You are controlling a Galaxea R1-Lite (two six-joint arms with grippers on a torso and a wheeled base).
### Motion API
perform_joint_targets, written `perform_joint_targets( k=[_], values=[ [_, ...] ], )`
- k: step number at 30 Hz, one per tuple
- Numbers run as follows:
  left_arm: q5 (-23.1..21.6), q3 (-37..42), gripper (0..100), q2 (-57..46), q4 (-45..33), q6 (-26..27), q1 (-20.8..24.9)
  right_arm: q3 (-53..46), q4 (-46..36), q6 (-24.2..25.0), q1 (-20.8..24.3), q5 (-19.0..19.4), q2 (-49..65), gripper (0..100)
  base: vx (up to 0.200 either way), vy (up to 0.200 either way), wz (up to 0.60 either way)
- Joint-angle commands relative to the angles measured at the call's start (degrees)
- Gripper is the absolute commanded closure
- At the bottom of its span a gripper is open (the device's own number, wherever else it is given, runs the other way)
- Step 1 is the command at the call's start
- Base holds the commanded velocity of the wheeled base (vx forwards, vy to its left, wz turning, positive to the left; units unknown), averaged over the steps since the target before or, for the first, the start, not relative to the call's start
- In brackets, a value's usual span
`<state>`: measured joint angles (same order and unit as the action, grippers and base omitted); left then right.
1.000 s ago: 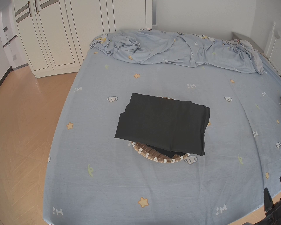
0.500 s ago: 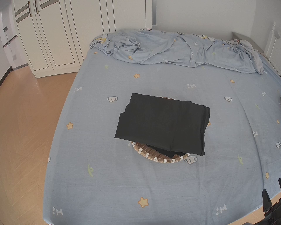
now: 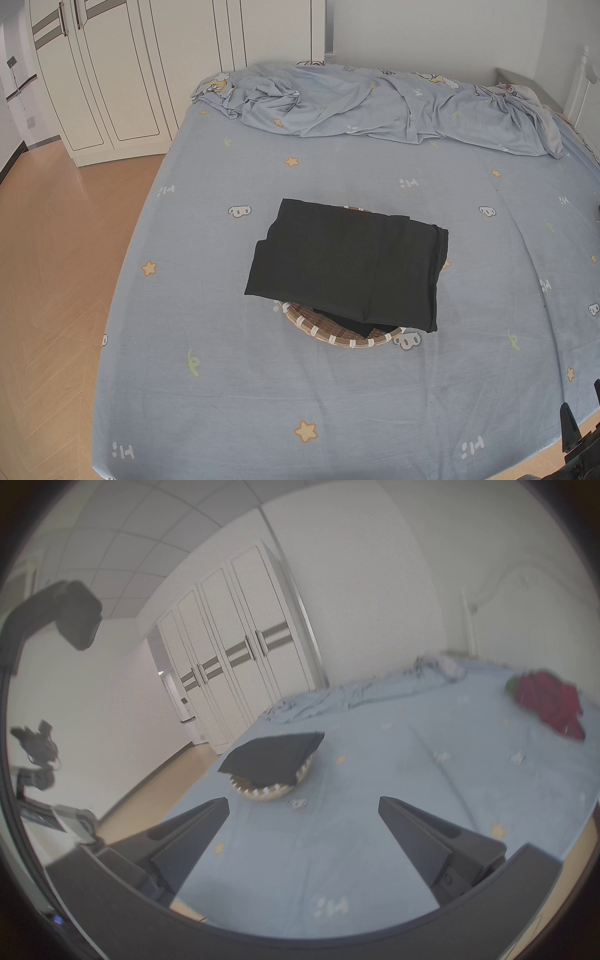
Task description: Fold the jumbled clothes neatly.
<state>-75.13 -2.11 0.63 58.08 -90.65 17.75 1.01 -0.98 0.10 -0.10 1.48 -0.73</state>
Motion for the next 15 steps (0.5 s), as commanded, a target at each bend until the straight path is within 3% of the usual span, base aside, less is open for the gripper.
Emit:
perform_joint_targets(
  k=[1,3,5,7,8,10,15],
  values=[
    [2.01,-5.27,0,0.42,-2.97,0.74,-0.7,-0.66,0.1,-0.01,0.01,0.02,0.64,0,0.0,0.0,0.0],
    [2.71,-7.12,0,2.27,-3.94,0.83,-1.05,-0.66,0.01,-0.01,0.01,0.02,0.64,0,0.0,0.0,0.0],
    [3.15,-11.69,0,8.16,-4.9,1.88,-5.97,-0.66,0.1,-0.01,0.01,0.02,0.64,0,0.0,0.0,0.0],
    [3.06,-11.69,0,8.07,-4.9,2.14,-8.7,-0.66,0.01,-0.01,0.01,0.02,0.64,0,0.0,0.0,0.0],
    [2.97,-10.72,0,6.31,-4.99,2.06,-12.92,-0.66,0.01,-0.01,0.01,0.02,0.64,0,0.0,0.0,0.0],
    [2.97,-8.7,0,2.62,-5.08,1.79,-16.61,-0.66,0.01,-0.01,0.01,0.02,0.64,0,0.0,0.0,0.0],
    [3.24,-5.36,0,-0.63,-5.08,1.7,-17.84,-0.66,0.01,-0.01,0.01,0.02,0.64,0,0.0,0.0,0.0]
  ],
)
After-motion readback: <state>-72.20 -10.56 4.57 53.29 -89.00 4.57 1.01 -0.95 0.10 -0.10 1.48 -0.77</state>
